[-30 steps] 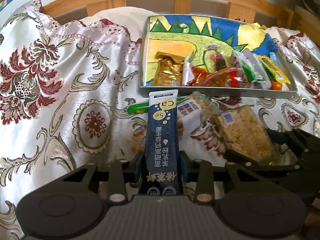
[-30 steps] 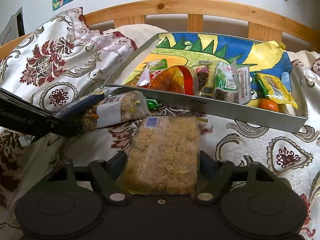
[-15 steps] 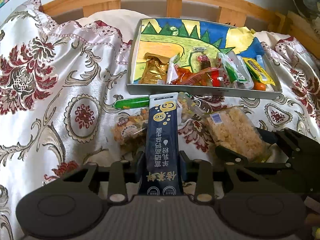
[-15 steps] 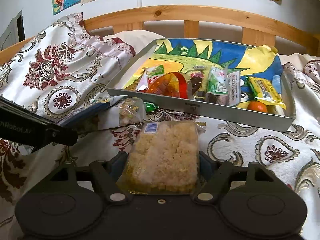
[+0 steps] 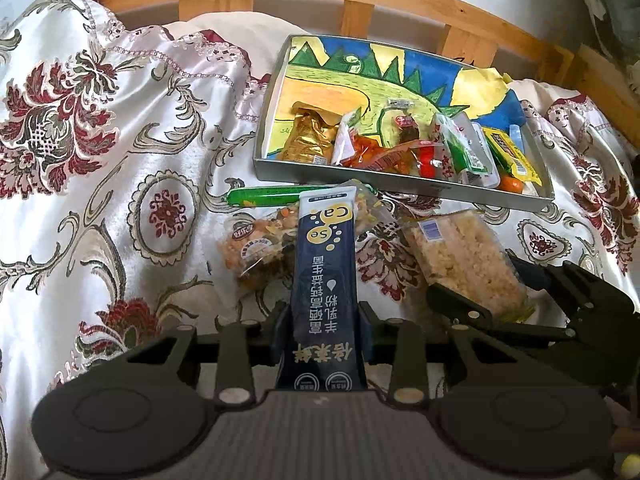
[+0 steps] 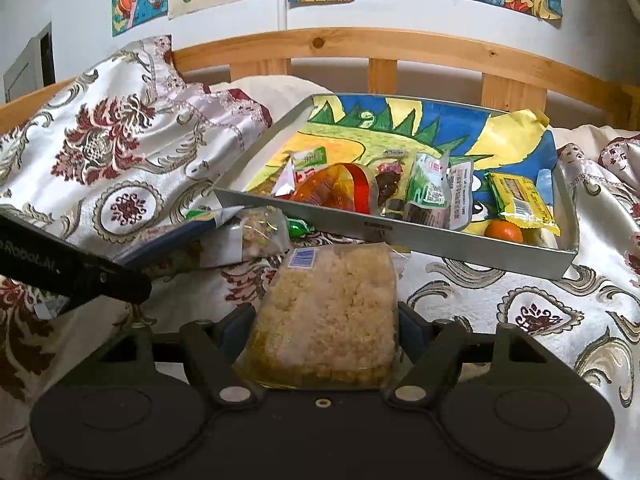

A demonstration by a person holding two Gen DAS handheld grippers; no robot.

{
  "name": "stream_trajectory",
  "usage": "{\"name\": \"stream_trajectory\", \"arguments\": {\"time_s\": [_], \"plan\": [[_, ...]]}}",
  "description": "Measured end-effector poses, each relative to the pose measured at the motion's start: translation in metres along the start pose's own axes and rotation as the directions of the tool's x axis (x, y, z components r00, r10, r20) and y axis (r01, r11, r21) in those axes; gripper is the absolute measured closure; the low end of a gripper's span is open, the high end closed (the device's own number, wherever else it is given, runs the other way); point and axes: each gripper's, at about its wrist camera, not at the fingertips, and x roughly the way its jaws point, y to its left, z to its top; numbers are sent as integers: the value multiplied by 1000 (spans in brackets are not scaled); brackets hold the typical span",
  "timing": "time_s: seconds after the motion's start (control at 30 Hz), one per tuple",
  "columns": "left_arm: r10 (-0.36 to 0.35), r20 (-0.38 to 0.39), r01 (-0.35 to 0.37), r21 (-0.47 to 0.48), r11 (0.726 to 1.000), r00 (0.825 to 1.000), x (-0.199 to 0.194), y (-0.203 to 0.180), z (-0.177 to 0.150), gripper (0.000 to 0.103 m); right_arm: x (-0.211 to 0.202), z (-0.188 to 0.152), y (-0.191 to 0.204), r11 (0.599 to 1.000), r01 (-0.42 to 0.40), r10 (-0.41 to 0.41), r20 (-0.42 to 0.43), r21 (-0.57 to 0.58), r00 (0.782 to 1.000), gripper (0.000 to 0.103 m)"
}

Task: Organize snacks
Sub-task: 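Lift and carry the rice cake and blue stick over the tray with both tools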

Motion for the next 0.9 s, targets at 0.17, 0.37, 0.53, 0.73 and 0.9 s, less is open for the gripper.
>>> {"name": "stream_trajectory", "arguments": {"time_s": [0.17,0.37,0.53,0.73,0.9], "plan": [[-6,7,6,-4,1000,1000,-3,0,-1,65,0,1,-1,1000,-6,6,2,18,1000,28],[10,33,-10,1,1000,999,-10,-3,-1,65,-2,1,-1,1000,-7,7,11,23,1000,28],[28,48,-29,20,999,998,-14,-5,-3,65,-1,1,0,1000,-4,4,10,18,1000,28],[33,64,-35,18,999,997,-17,-6,-5,65,-2,1,0,1000,-1,1,19,15,1000,28],[31,93,-32,2,999,995,-22,-4,-5,65,-2,1,-1,1000,-2,1,21,22,1000,28]]}}
